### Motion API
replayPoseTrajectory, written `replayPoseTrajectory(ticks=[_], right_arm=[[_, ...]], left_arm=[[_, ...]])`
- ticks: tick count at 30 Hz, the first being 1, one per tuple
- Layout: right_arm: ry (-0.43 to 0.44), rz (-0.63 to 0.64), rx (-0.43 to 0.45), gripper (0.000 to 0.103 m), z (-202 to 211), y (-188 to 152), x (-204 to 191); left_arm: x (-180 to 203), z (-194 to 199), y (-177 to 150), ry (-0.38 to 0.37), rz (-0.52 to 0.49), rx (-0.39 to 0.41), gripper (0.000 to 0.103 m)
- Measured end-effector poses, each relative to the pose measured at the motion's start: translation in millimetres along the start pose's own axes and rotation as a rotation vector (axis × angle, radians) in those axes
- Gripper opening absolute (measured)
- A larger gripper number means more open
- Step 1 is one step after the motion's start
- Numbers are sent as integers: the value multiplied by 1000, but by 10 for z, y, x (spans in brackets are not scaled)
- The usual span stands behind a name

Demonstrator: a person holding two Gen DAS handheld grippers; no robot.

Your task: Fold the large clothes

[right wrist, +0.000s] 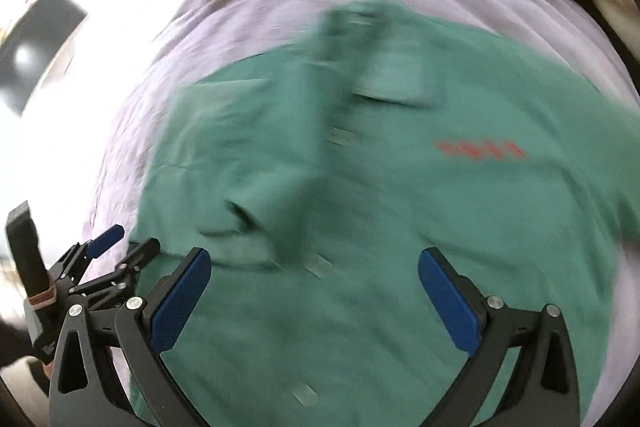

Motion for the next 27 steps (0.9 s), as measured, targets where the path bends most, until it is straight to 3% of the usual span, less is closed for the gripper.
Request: replayPoseTrajectory(ticks=[1, 4, 9, 14, 17, 20, 23, 24, 27], right_arm=[[-2, 53, -5, 103, -104, 26, -140], [-112, 285, -25, 103, -383, -21, -474], [-339, 573, 39, 103, -355, -65, -533], [-422, 707, -35, 103, -552, -99, -478], [-442, 733, -6, 98, -733, -56, -562], [-470, 583, 134, 96, -670, 217, -529], [-338, 131, 216, 96, -365, 419, -6], [-284, -92, 229, 96, -245, 410, 319], [-130, -584, 194, 96, -148, 147, 1100]], left_arm=[[-231, -28, -87, 66, 35, -26, 79], [-509, -146, -246, 125, 113, -63, 79], [-474, -198, -436, 145, 15, -62, 79], [-244, -165, -553, 103, -77, -70, 79], [-203, -231, -510, 132, -77, -77, 79], [-458, -262, -338, 199, 42, -50, 79], [-647, -325, -294, 214, 149, -31, 79], [-722, -333, -327, 190, 202, -35, 81], [-873, -326, -393, 191, 295, -35, 82]])
Point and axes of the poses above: each gripper's, at about its wrist camera, not at the fingertips, and z roughly against the way its jaws point, x to its right, y to its top, the point moved 4 cm from there along -z, roughly the way its jaws point, and after that the axes turned 12 degrees about x, right-handed, at the moved point
